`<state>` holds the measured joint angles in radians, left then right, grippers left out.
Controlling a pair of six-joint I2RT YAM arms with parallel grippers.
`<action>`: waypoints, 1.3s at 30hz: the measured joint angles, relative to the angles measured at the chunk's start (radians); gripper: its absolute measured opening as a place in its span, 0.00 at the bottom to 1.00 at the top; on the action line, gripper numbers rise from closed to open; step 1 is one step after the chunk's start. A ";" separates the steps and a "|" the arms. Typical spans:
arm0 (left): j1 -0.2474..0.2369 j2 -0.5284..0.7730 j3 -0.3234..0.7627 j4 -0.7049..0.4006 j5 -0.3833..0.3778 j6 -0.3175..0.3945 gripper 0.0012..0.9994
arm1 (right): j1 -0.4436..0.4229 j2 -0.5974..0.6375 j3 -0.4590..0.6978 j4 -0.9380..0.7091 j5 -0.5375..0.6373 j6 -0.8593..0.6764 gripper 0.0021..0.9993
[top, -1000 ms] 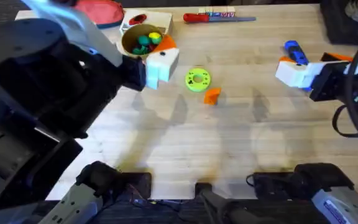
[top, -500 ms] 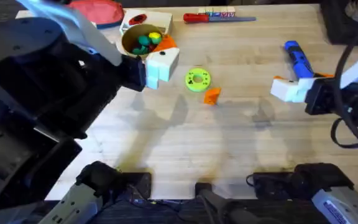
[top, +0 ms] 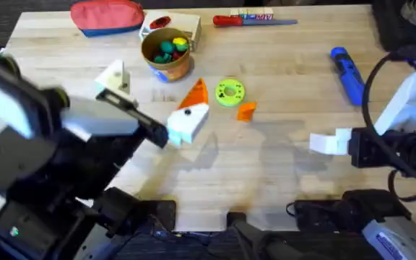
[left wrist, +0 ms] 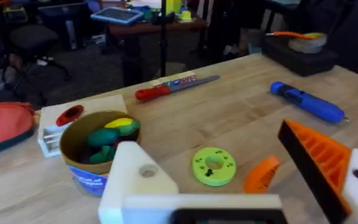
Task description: Pick up the gripper from the table and insert it into the empty holder that is missing its gripper. Then pick up a screw, insert it into the mounting hole, and use the screwdriver to tighten it. Finally, clean up the table by picking up the vegetable and placing it into the bucket.
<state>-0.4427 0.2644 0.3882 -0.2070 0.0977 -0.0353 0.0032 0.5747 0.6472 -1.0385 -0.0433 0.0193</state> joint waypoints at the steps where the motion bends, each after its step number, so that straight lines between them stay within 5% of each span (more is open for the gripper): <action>1: 0.000 -0.043 -0.026 0.002 0.019 0.000 0.99 | 0.000 0.000 0.000 -0.029 0.000 0.000 0.99; 11: 0.000 -0.228 -0.173 0.029 0.132 0.000 0.99 | 0.000 0.000 0.000 -0.060 0.000 0.000 0.99; 19: 0.000 -0.260 -0.356 0.349 0.146 -0.003 0.99 | 0.000 0.000 0.000 -0.060 0.000 0.000 0.99; 26: -0.013 -0.259 -0.383 0.154 0.160 -0.004 0.99 | 0.000 0.000 0.000 -0.060 0.000 0.000 0.99; 39: -0.014 -0.259 -0.383 0.146 0.168 -0.005 0.99 | 0.000 0.000 0.000 -0.060 0.000 0.000 0.99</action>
<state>-0.4568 0.0054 0.0055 -0.0608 0.2656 -0.0399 0.0032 0.5749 0.6476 -1.0988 -0.0433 0.0193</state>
